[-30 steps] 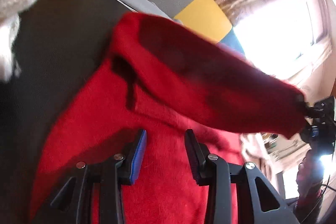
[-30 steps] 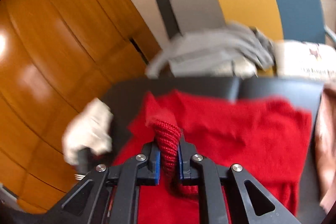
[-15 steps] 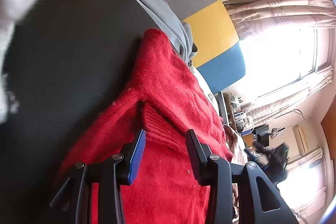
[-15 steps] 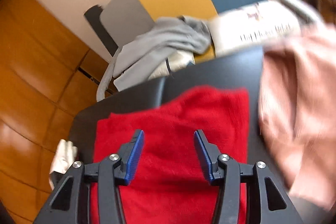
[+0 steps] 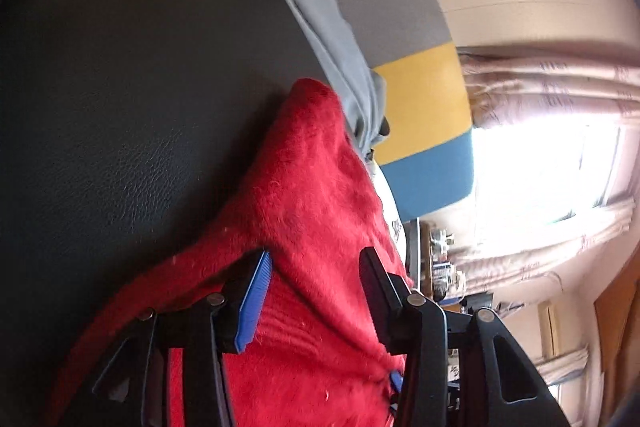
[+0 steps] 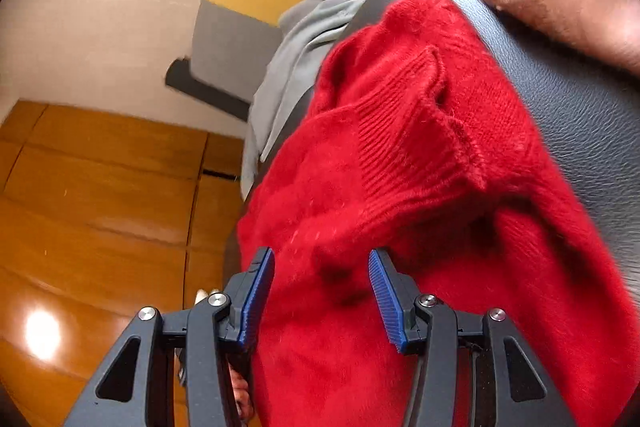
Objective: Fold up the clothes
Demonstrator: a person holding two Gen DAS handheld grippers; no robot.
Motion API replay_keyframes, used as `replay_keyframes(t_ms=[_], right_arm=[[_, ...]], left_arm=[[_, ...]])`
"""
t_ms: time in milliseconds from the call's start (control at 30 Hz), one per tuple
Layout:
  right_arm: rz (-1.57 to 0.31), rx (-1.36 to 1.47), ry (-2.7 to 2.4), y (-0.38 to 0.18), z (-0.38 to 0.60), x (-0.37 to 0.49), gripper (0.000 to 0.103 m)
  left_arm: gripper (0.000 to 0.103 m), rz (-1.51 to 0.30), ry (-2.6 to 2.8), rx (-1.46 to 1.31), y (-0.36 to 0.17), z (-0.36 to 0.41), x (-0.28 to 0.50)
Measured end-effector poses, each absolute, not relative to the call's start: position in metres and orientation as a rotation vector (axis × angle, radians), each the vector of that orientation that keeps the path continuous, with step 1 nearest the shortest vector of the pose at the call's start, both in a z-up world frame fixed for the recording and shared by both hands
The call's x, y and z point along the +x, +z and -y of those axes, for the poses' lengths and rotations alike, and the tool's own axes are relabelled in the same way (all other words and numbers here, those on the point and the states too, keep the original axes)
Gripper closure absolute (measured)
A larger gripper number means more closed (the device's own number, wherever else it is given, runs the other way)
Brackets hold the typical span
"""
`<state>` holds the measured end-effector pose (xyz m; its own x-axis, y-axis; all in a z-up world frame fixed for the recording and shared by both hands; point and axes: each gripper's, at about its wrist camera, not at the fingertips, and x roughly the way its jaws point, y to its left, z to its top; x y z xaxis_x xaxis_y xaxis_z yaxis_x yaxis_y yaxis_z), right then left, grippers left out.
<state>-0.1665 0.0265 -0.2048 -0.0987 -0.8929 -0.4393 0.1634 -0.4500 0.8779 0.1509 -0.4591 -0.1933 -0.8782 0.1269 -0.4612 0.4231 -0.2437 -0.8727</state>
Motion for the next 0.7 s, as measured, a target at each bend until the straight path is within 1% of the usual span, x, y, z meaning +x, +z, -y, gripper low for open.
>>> replay_keyframes(t_ms=[33, 67, 100, 133, 167, 200, 233, 300, 333, 467, 533, 600, 633, 667, 700], right_arm=[[0.866, 1.362, -1.693, -0.206, -0.024, -0.167, 0.052], [0.874, 1.347, -1.728, -0.207, -0.023, -0.167, 0.056], [0.878, 1.336, -1.763, -0.207, -0.021, -0.168, 0.058], [0.868, 1.338, -1.798, -0.207, -0.02, -0.168, 0.069], [0.845, 1.344, -1.831, -0.207, -0.018, -0.168, 0.081], [0.821, 1.351, -1.865, -0.207, -0.015, -0.168, 0.086], [0.792, 1.35, -1.897, -0.205, -0.013, -0.169, 0.089], [0.71, 1.314, -1.952, -0.188, -0.008, -0.171, 0.092], [0.652, 1.26, -1.981, -0.171, -0.005, -0.171, 0.092], [0.368, 1.028, -2.043, -0.103, 0.009, -0.157, 0.092], [0.257, 1.053, -2.048, -0.107, 0.011, -0.153, 0.092], [0.18, 1.155, -2.062, -0.136, 0.007, -0.153, 0.09], [0.185, 1.219, -2.05, -0.154, 0.003, -0.153, 0.086], [0.197, 1.268, -2.037, -0.169, -0.003, -0.154, 0.084], [0.228, 1.276, -2.027, -0.176, -0.011, -0.153, 0.083]], left_arm=[[0.057, -1.811, -2.221, 0.67, -0.195, 0.46, 0.15], [0.057, -1.817, -2.219, 0.66, -0.196, 0.461, 0.149], [0.059, -1.816, -2.223, 0.661, -0.195, 0.462, 0.147], [0.061, -1.812, -2.227, 0.663, -0.195, 0.462, 0.146], [0.073, -1.799, -2.229, 0.671, -0.195, 0.463, 0.145], [0.096, -1.788, -2.226, 0.679, -0.196, 0.464, 0.145], [0.099, -1.785, -2.232, 0.674, -0.195, 0.466, 0.147], [0.098, -1.776, -2.248, 0.661, -0.192, 0.468, 0.151], [0.098, -1.744, -2.285, 0.648, -0.187, 0.467, 0.155], [0.098, -1.624, -2.414, 0.621, -0.167, 0.46, 0.168], [0.098, -1.567, -2.438, 0.651, -0.164, 0.455, 0.172], [0.1, -1.539, -2.421, 0.696, -0.168, 0.453, 0.175], [0.101, -1.525, -2.401, 0.719, -0.17, 0.452, 0.178], [0.101, -1.511, -2.382, 0.741, -0.173, 0.452, 0.182], [0.098, -1.497, -2.364, 0.762, -0.175, 0.451, 0.186]])
